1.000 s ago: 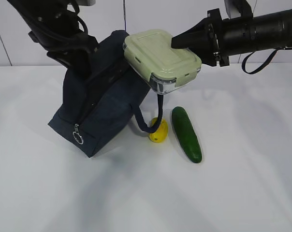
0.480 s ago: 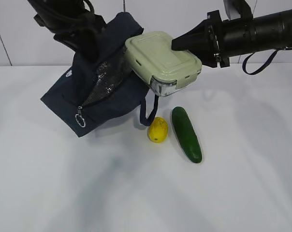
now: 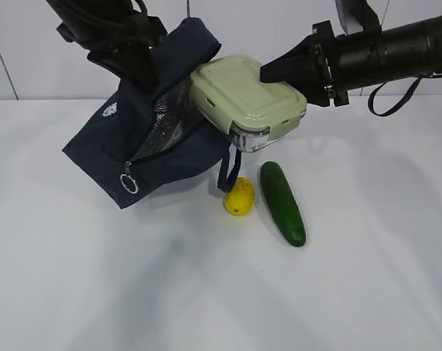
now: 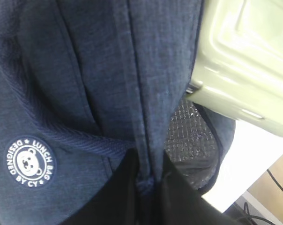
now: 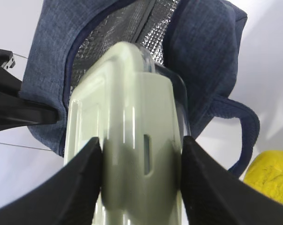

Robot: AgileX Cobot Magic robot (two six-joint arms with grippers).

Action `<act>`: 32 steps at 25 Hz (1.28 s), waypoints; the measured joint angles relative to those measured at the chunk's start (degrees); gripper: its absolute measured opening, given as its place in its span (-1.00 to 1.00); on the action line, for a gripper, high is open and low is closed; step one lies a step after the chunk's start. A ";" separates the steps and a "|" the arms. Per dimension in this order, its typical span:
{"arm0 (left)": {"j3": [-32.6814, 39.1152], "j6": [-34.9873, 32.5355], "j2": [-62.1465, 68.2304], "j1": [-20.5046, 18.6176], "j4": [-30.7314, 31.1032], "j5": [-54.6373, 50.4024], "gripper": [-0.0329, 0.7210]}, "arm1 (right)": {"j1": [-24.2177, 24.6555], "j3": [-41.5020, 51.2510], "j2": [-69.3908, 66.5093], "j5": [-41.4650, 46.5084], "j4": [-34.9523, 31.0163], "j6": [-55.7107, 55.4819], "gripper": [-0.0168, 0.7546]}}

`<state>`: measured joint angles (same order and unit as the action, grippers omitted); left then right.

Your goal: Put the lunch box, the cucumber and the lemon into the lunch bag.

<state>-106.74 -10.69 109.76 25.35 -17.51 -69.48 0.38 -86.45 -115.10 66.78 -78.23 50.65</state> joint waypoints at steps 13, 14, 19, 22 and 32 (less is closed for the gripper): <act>0.00 -0.65 0.00 2.53 -1.95 -1.55 -0.87 | -0.05 0.00 -0.94 0.09 0.00 -0.13 0.03; 0.00 -0.75 0.00 2.85 -2.09 -1.55 -0.87 | -0.05 0.00 -0.94 0.09 0.00 -0.17 0.03; 0.00 -0.78 0.00 3.83 -2.78 -1.55 -0.87 | -0.05 0.00 -0.94 0.09 0.00 -0.26 0.03; 0.00 -0.78 0.00 3.83 -4.14 -1.58 -0.87 | -0.05 0.00 -0.94 0.14 0.00 -0.26 0.03; 0.00 -0.78 0.00 3.83 -4.99 -2.20 -0.87 | -3.96 -0.10 -1.27 -0.14 0.08 2.12 0.03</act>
<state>-106.74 -11.46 109.76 29.17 -22.50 -71.68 -3.58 -86.56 -116.36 66.64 -78.14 52.77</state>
